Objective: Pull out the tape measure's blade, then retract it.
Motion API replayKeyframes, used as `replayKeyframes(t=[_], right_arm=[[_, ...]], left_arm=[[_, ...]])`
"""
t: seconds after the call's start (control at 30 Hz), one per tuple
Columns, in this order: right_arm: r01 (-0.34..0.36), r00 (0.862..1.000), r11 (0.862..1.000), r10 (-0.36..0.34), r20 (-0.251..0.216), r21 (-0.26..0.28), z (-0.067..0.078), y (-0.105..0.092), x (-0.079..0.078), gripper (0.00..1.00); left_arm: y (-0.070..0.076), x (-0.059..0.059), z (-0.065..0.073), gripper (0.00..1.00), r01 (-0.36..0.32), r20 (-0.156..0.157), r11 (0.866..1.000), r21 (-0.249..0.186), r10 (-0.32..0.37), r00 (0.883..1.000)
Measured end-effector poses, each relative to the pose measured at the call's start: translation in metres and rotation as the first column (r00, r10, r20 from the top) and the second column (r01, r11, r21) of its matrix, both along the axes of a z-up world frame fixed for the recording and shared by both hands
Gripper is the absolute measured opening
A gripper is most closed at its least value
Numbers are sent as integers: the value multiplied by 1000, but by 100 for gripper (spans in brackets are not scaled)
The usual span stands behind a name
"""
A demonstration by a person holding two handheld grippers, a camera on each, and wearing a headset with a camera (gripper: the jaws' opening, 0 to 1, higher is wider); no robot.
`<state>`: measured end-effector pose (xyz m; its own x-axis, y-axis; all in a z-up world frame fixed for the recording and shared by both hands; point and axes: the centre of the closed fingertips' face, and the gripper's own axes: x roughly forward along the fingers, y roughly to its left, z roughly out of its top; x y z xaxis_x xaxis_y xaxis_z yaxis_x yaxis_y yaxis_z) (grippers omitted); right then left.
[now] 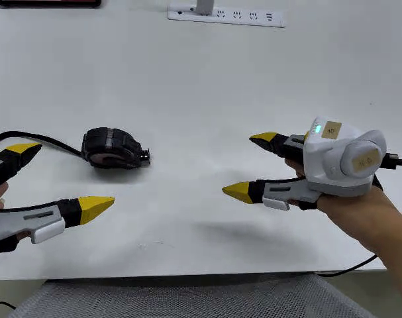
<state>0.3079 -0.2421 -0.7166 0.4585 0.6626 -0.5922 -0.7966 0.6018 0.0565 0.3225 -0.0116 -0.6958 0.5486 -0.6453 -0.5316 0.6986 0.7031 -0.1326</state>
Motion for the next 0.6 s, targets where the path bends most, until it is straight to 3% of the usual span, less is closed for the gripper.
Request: replayKeyframes(t=[0.1, 0.17, 0.6], right_arm=[[9, 1000, 1000, -9, -6, 1, 0, -5, -4, 65], [17, 1000, 1000, -17, -1, -3, 1, -8, -6, 68], [55, 998, 998, -55, -3, 3, 3, -28, -21, 84]], left_arm=[[3, -3, -3, 91, 10, -6, 1000, 18, -10, 1000], [6, -4, -4, 92, 21, 8, 999, 43, -21, 1000], [18, -13, -3, 97, 62, 4, 997, 54, -63, 998]])
